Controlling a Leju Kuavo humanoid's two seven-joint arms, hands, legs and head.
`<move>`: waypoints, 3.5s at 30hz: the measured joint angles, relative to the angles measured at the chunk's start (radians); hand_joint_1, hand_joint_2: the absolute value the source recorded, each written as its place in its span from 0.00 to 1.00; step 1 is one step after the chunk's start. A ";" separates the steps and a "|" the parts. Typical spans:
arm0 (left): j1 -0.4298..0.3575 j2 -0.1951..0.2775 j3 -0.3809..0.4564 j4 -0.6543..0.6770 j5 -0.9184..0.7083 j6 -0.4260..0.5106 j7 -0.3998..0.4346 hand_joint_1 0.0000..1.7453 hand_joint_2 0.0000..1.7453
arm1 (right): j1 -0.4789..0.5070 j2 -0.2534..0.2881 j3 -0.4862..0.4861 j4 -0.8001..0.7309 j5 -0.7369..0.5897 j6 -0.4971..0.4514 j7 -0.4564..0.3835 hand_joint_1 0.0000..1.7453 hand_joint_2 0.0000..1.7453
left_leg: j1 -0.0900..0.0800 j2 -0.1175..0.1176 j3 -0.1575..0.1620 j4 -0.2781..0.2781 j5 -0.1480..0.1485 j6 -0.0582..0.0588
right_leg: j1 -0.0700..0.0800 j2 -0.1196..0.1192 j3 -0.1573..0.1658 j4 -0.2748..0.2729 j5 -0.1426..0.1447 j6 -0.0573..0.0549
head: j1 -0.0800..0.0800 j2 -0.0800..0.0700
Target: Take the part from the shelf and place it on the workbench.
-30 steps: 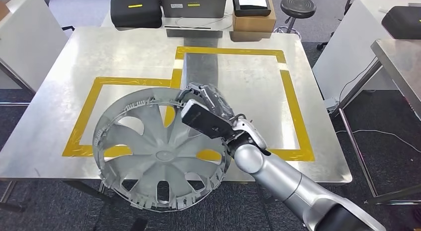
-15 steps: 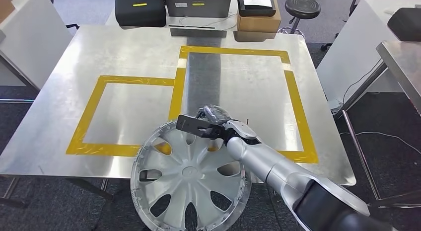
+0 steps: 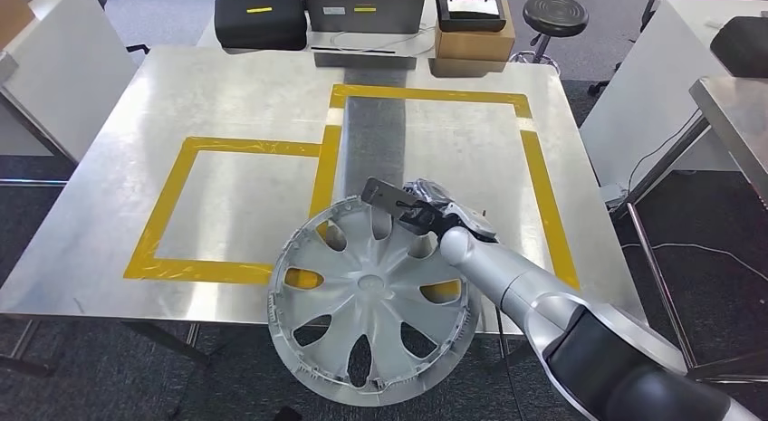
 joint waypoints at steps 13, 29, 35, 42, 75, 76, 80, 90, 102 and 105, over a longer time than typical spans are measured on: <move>0.031 0.000 -0.006 0.001 0.008 0.008 -0.007 0.00 0.00 | -0.106 -0.166 -0.082 0.066 -0.094 -0.144 0.100 0.93 1.00 | -0.002 -0.007 -0.001 0.000 0.001 0.001 | -0.002 -0.008 0.004 0.000 0.000 0.000 | 0.002 0.000; 0.035 -0.003 -0.006 0.001 0.017 0.017 -0.007 0.00 0.00 | -0.125 -0.220 -0.125 0.097 -0.130 -0.212 0.134 0.93 1.00 | -0.002 0.007 0.000 0.000 0.001 0.001 | -0.002 -0.001 0.002 0.000 0.000 0.002 | -0.001 0.000; 0.056 -0.003 -0.006 0.001 0.040 0.029 -0.015 0.00 0.00 | -0.176 -0.328 -0.182 0.095 -0.202 -0.267 0.212 0.93 1.00 | -0.003 0.002 -0.001 0.000 0.000 0.001 | -0.003 -0.003 0.002 0.000 0.000 0.002 | 0.000 0.000; 0.058 -0.003 -0.013 0.001 0.000 0.017 -0.043 0.00 0.00 | -0.161 -0.427 -0.211 0.041 -0.220 -0.243 0.302 0.93 1.00 | -0.003 0.000 -0.001 0.000 0.000 0.002 | -0.003 -0.003 0.002 -0.001 -0.001 0.004 | 0.000 0.000; 0.057 -0.001 -0.038 0.001 -0.007 0.028 -0.050 0.00 1.00 | -0.052 -0.489 -0.231 -0.072 -0.250 -0.163 0.191 0.00 1.00 | -0.003 0.031 -0.001 -0.003 -0.001 0.004 | -0.001 0.009 0.002 0.001 0.000 0.006 | -0.001 0.000; 0.056 -0.001 -0.039 0.001 -0.010 0.028 -0.051 0.00 1.00 | -0.052 -0.466 -0.229 -0.072 -0.240 -0.146 0.154 0.00 1.00 | -0.003 0.038 0.001 -0.003 -0.002 0.004 | 0.000 0.013 0.002 0.001 0.001 0.006 | -0.001 0.000; 0.045 -0.006 -0.043 0.001 -0.023 0.023 -0.054 0.00 1.00 | -0.048 -0.350 -0.216 -0.065 -0.217 -0.100 0.040 0.00 1.00 | -0.002 0.058 0.005 -0.004 -0.004 0.005 | 0.001 0.027 0.000 0.001 0.002 0.003 | -0.003 0.000; 0.039 -0.009 -0.055 0.001 -0.031 0.018 -0.055 0.00 1.00 | -0.042 -0.181 -0.182 -0.026 -0.217 -0.088 0.011 0.00 1.00 | -0.001 0.045 0.005 -0.004 -0.004 0.005 | 0.001 0.027 -0.002 0.001 0.002 0.003 | -0.004 0.000; 0.040 -0.009 -0.055 0.001 -0.030 0.017 -0.055 0.00 1.00 | -0.043 -0.136 -0.158 0.004 -0.216 -0.079 0.011 0.00 1.00 | -0.002 0.024 0.003 -0.004 -0.003 0.003 | 0.000 0.015 0.000 0.000 0.002 0.003 | -0.003 0.000; 0.040 -0.009 -0.055 0.001 -0.024 0.018 -0.055 0.00 1.00 | -0.043 -0.123 -0.153 0.012 -0.222 -0.090 -0.014 0.00 1.00 | -0.002 0.023 0.002 -0.004 -0.003 0.003 | 0.000 0.014 0.000 0.000 0.002 0.003 | -0.004 0.000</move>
